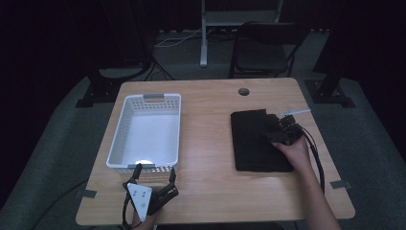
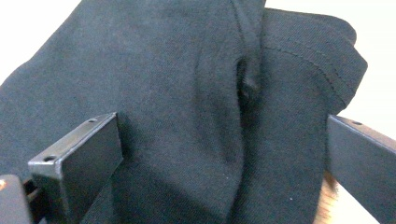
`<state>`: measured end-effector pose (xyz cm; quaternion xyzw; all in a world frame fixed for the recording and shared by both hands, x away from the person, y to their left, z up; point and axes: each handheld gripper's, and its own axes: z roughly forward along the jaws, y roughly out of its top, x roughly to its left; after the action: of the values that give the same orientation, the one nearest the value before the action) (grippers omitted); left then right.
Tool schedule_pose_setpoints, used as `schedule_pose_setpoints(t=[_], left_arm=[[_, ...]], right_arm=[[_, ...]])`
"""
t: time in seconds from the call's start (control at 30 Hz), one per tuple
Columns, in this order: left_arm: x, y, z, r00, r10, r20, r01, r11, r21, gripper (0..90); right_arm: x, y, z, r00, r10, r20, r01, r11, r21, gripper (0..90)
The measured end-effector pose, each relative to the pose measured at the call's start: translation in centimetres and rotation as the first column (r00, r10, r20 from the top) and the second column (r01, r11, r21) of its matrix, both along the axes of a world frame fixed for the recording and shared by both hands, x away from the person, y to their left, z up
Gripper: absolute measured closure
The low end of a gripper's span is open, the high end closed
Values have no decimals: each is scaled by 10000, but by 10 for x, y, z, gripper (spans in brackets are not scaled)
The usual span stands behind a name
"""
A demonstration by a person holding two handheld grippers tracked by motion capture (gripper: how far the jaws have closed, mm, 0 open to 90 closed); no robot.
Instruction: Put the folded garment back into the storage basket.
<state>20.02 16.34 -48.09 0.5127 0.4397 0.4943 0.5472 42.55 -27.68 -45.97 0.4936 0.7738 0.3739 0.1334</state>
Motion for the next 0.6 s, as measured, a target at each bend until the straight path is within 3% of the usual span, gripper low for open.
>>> schedule_pose_setpoints(t=[0.2,0.6], left_arm=[[0,0,0,10000,6,4,-6,10000,-3,13],[-1,0,0,9999,-78,-85,78,10000,47,14]], right_arm=[[-2,3,2,9991,353,-223,-359,9990,-265,18],[-8,5,9,9978,333,-574,-334,9994,-5,313]])
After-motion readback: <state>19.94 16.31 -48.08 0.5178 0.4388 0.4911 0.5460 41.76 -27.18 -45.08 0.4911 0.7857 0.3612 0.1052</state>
